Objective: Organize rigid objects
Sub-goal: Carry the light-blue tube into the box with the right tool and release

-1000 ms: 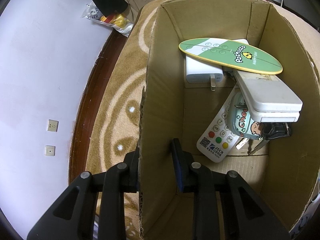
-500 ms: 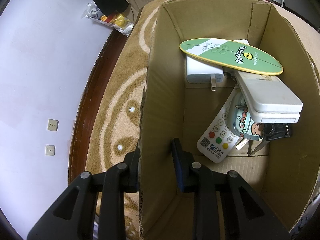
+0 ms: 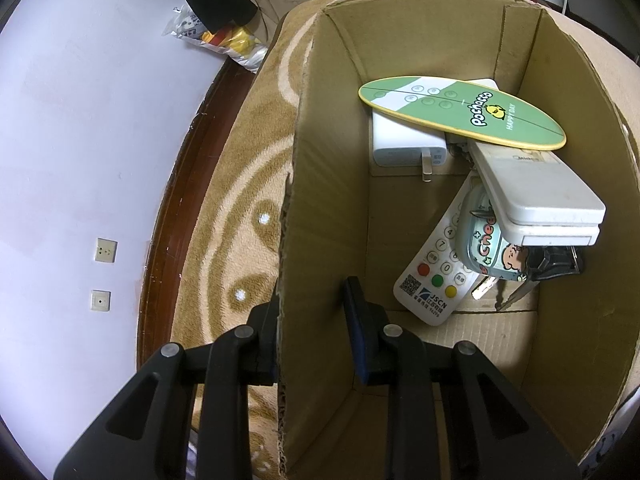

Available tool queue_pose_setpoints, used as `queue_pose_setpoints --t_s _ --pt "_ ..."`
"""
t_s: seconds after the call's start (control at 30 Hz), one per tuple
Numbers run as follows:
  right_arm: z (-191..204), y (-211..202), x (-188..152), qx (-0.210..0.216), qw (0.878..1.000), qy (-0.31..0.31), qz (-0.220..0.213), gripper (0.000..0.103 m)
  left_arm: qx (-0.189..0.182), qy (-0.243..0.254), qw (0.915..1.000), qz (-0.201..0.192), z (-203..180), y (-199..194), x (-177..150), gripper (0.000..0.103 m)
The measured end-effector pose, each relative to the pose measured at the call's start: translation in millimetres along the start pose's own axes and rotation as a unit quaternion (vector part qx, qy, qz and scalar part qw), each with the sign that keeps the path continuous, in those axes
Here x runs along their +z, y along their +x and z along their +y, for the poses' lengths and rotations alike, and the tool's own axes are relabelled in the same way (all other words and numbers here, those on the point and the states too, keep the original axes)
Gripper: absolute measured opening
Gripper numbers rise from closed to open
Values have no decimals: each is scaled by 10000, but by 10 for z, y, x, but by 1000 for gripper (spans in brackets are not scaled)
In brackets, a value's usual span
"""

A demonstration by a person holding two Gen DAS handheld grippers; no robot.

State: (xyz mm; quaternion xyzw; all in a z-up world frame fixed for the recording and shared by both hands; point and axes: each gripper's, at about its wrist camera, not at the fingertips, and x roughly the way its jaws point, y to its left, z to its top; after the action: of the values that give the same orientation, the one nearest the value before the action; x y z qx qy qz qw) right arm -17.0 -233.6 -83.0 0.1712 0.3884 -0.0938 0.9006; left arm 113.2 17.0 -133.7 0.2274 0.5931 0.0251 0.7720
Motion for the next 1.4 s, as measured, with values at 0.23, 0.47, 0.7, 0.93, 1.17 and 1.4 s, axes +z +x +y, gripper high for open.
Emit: queue_pose_setpoints --t_s 0.23,0.47,0.7,0.93,1.17,1.4 --pt "477 -199 403 647 9957 -300 -587 28 8 14 10000 -3 4 -1 3 26" --pt "911 -297 620 1126 9898 -466 -735 28 -7 11 10000 -6 9 -3 -4 27" --pt "1075 -319 578 1577 9852 -350 -579 28 -77 -30 10000 6 61 10 -3 26" --pt "1198 -136 319 1668 9849 -454 -106 28 -127 -63 9999 9 104 26 -7 26" --pt "1144 112 115 1676 9843 -333 452 28 -131 -67 9999 11 114 28 -5 27" --pt "1132 288 -52 1504 9850 -411 738 29 -127 -59 9999 4 114 27 -10 27"
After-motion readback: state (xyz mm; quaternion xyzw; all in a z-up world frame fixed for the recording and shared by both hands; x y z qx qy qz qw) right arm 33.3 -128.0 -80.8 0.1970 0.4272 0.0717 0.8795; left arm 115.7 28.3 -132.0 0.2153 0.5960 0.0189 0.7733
